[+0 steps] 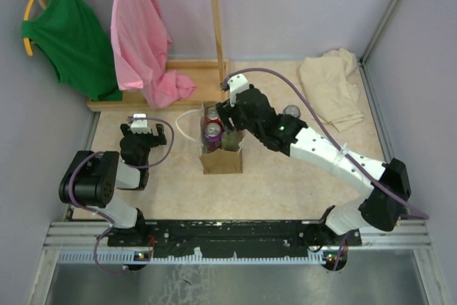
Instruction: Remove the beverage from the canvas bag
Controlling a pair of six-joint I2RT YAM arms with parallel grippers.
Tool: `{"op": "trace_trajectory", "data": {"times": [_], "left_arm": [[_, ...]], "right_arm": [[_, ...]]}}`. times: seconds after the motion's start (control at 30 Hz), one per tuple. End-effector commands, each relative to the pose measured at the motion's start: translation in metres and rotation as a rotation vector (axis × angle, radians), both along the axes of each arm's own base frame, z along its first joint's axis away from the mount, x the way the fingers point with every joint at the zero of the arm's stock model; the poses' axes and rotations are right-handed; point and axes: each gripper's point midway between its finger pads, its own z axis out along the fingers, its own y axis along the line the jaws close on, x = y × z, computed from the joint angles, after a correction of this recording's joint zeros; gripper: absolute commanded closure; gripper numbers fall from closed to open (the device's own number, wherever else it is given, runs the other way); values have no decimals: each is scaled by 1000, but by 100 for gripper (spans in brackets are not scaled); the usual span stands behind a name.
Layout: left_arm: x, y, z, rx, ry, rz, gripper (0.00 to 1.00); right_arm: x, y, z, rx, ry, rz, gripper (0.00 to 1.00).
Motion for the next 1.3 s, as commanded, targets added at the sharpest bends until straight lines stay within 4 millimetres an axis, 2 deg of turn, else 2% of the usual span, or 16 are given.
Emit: {"op": "trace_trajectory", "data": {"times": [0.0,0.3,0.43,0.67,0.87,1.03,1.17,1.27], "left_arm": [[5,-2,8,1,-31,-1,0],[5,-1,8,1,-31,-1,0],[5,-2,8,1,-31,-2,0],[5,-1,8,1,-30,0,0],[5,-2,8,2,-31,-1,0],[5,-2,8,2,-30,-2,0],[5,-1,8,2,-31,-1,0],[5,-2,8,2,-30,-1,0]], "right_arm": [[2,18,19,45,-7,47,28],[1,35,-28,-11,99,86,29],[1,34,-51,-47,146,75,30],[-7,25,-74,-82,207,49,27],[-16,19,-102,-140,287,48,19],[-21,19,-121,-163,336,54,19],[-23,18,-125,-174,347,52,19],[-21,17,-142,-205,369,43,19]]}}
